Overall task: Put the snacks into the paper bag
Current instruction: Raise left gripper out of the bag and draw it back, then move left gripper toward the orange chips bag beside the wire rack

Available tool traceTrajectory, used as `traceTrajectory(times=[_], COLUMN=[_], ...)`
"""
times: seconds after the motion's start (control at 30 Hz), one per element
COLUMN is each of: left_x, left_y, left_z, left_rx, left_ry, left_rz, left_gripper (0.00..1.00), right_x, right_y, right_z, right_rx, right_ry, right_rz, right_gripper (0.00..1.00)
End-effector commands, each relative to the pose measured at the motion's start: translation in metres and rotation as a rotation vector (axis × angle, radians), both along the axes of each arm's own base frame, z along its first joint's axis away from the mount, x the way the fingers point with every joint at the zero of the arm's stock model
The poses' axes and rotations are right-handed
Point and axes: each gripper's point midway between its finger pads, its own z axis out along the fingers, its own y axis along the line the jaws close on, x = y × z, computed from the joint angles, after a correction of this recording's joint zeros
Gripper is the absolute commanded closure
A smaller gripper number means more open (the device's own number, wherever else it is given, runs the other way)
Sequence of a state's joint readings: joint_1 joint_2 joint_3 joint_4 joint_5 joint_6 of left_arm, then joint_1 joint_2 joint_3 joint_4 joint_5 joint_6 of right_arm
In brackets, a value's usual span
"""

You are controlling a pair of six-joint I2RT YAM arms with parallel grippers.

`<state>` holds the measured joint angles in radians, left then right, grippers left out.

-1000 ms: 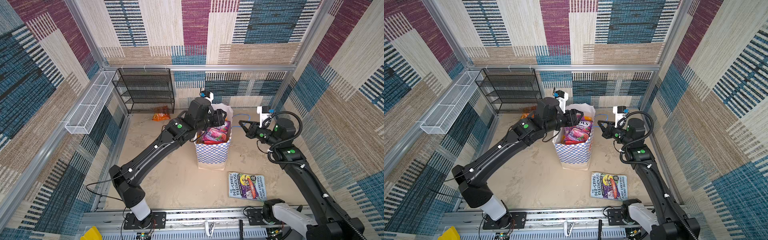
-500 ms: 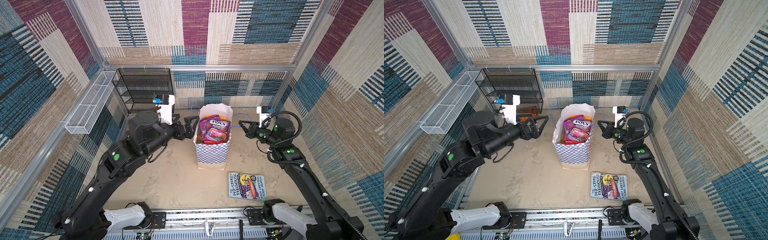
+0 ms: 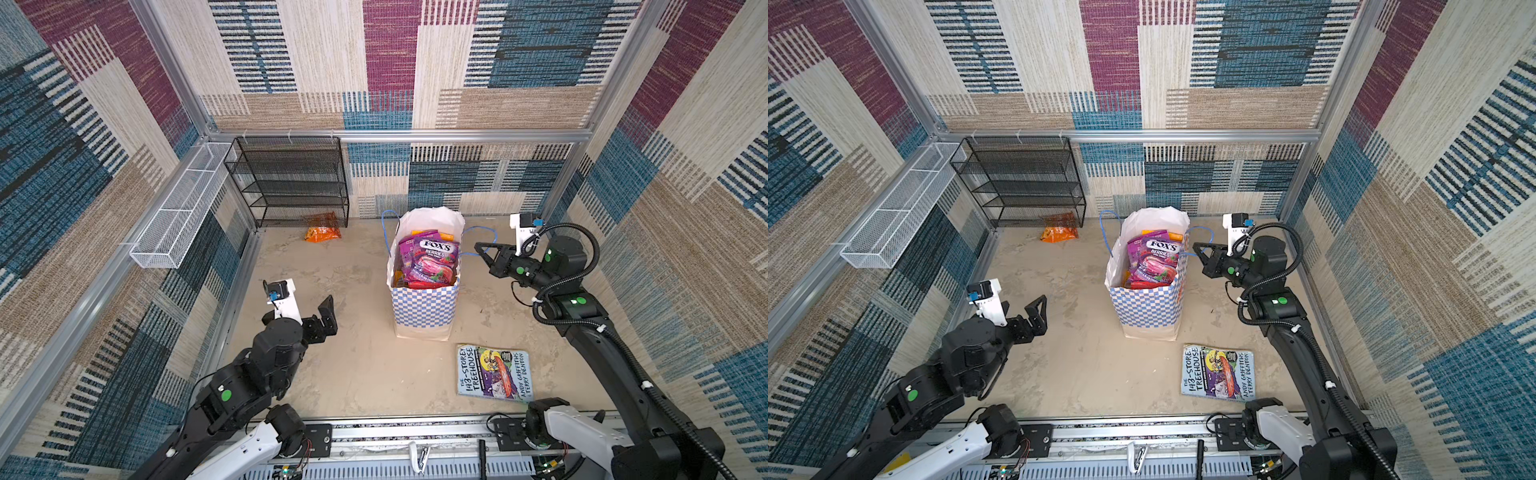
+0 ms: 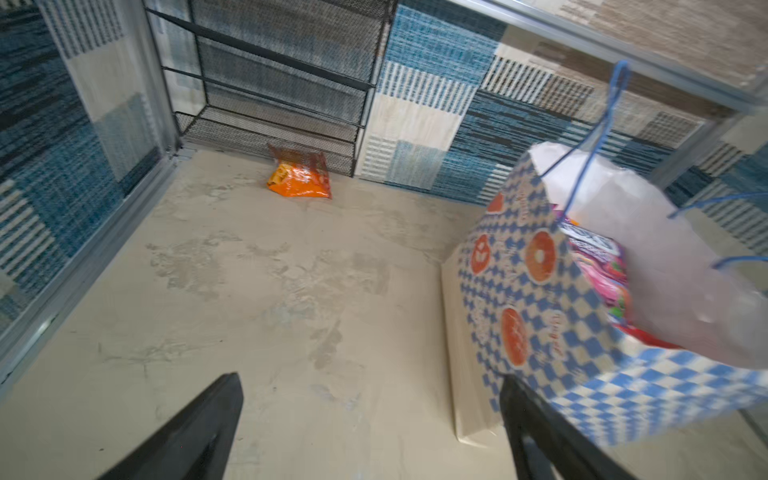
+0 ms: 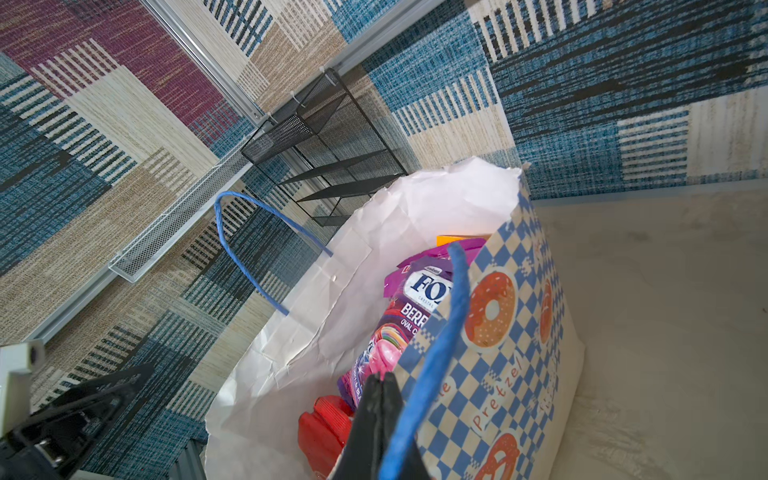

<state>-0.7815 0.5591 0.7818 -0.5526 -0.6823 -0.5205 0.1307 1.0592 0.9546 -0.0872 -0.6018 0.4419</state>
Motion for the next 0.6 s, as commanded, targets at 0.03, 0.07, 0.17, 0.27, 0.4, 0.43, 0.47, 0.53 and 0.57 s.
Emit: traceTrajectory(times=[0.03,0.07,0.17,0.27,0.4,0.43,0.47,0.53,0.57], left_x=[0.027,0.035,0.060,0.086,0.121,0.131,0.139,0.157,0.166], left_y=[0.009,0.007,0.008,0.014,0.021,0.022,0.025,0.032,0.034], left_z=[0.000,-0.010,-0.047,-0.076,-0.096,-0.101,-0.105,-0.119,-0.122], left_rx=[-0.037,-0.038,-0.105,-0.181,-0.222,-0.246,-0.270,-0.362,-0.406], left_ry=[-0.103,-0.081,0.024,0.095,0.133,0.138,0.139,0.180,0.190], left_rz=[0.141,0.143,0.159,0.181,0.207,0.200,0.204,0.212,0.205], left_gripper=[0.01,0.01,0.01,0.01,0.01,0.01,0.00,0.00,0.01], right_x=[0.000,0.000,0.001,0.001,0.002,0.002,0.002,0.001,0.001], right_y=[0.002,0.001,-0.001,-0.001,0.000,0.000,0.000,-0.001,-0.001], right_z=[0.008,0.008,0.008,0.008,0.007,0.007,0.007,0.008,0.008], right_rx=[0.012,0.010,0.006,0.005,0.005,0.005,0.004,0.003,0.002], right_ry=[-0.034,-0.034,-0.037,-0.037,-0.033,-0.034,-0.033,-0.036,-0.038], right_rz=[0.009,0.007,-0.005,-0.006,-0.004,-0.004,-0.005,-0.008,-0.009], right_gripper=[1.00,1.00,1.00,1.00,1.00,1.00,1.00,1.00,1.00])
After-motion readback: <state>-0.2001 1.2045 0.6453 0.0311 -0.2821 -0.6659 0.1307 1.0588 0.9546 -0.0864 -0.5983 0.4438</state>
